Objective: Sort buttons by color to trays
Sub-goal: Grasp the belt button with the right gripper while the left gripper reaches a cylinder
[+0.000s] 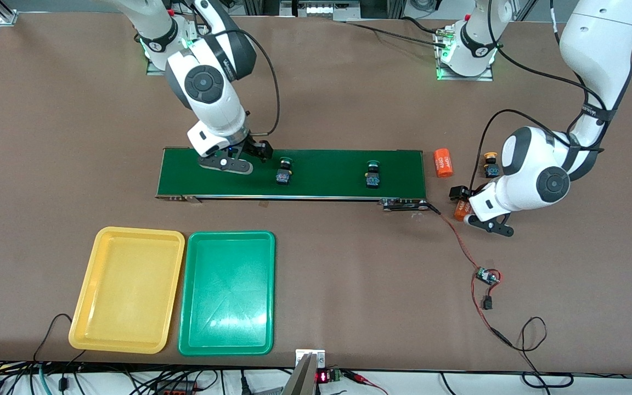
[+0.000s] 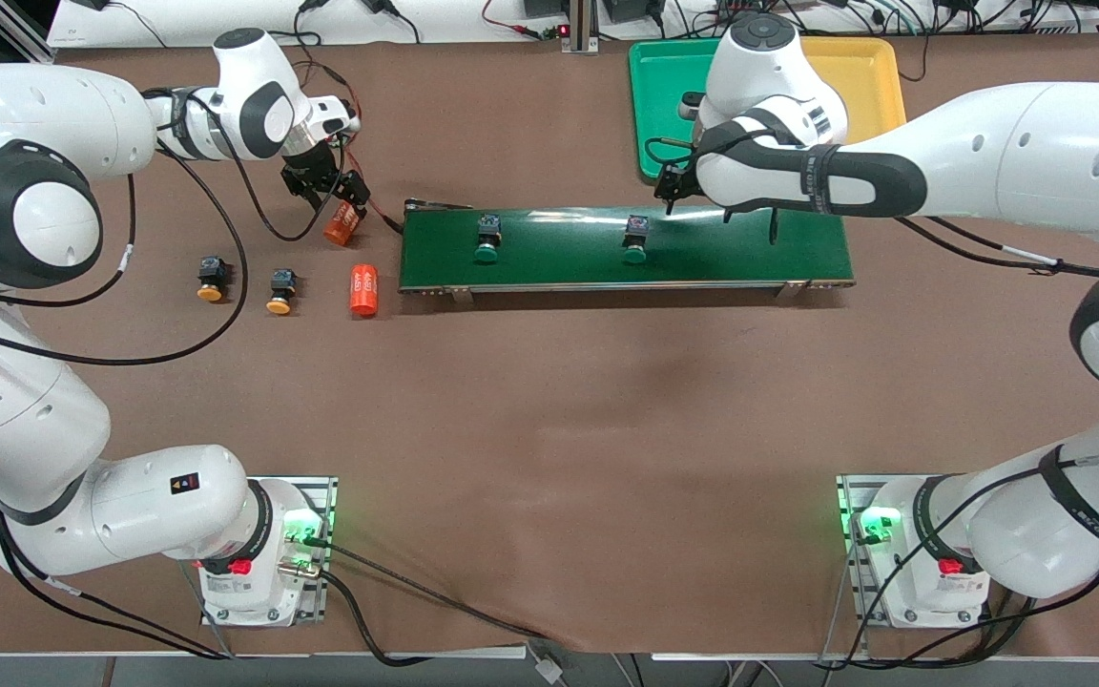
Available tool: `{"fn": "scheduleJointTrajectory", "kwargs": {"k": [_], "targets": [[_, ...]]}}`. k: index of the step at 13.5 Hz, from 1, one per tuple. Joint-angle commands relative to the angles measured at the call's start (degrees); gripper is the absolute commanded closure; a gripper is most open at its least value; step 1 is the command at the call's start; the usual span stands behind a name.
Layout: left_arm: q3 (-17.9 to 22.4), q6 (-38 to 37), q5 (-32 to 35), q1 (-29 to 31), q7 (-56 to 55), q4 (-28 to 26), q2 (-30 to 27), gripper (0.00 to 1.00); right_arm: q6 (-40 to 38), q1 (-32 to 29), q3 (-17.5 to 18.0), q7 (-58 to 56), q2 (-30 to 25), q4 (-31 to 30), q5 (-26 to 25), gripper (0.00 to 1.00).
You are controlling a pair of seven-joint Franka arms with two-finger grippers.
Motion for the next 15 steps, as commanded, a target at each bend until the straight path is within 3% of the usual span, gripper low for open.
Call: {"fn": "scheduleJointTrajectory", "kwargs": {"k": [1, 6, 7, 8, 11, 12, 14, 15], "targets": [[-0.43, 1.80, 2.87, 0.99, 1.84, -0.02, 1.31, 0.00, 4.15, 1.65, -0.25, 1.53, 2.48, 1.35, -0.94, 0.00], [-0.34, 4.08, 3.75, 2.66, 2.81, -0.28, 4.13, 0.02, 8.99, 2.45, -0.25, 1.53, 5.29, 1.35, -0.94, 0.00], [-0.34, 4.00, 3.75, 2.75, 2.81, -0.72, 3.95, 0.13, 9.17, 2.45, -0.25, 1.53, 6.08, 1.35, -0.94, 0.00], [-0.34, 3.21, 3.75, 2.66, 2.03, -0.98, 3.69, 0.43, 9.95, 2.45, -0.34, 1.53, 6.52, 1.26, -1.20, 0.00], [-0.51, 1.98, 3.67, 2.40, 0.26, -2.13, 2.29, 0.92, 12.06, 2.62, -0.34, 1.53, 8.71, 1.26, -1.73, 0.00], [-0.77, 0.84, 3.67, 2.14, 0.26, -2.04, 1.41, 1.00, 12.85, 2.45, -0.34, 1.53, 9.24, 1.26, -2.34, 0.00], [-1.39, 0.22, 3.75, 1.79, 1.40, -1.87, -0.87, 1.00, 14.26, 2.45, -0.34, 1.53, 10.30, 1.26, -2.70, 0.00], [-2.44, -1.09, 3.75, 1.18, 1.93, -1.34, -1.93, 1.00, 14.70, 2.45, -0.43, 1.44, 10.74, 1.26, -2.70, 0.05]]}}
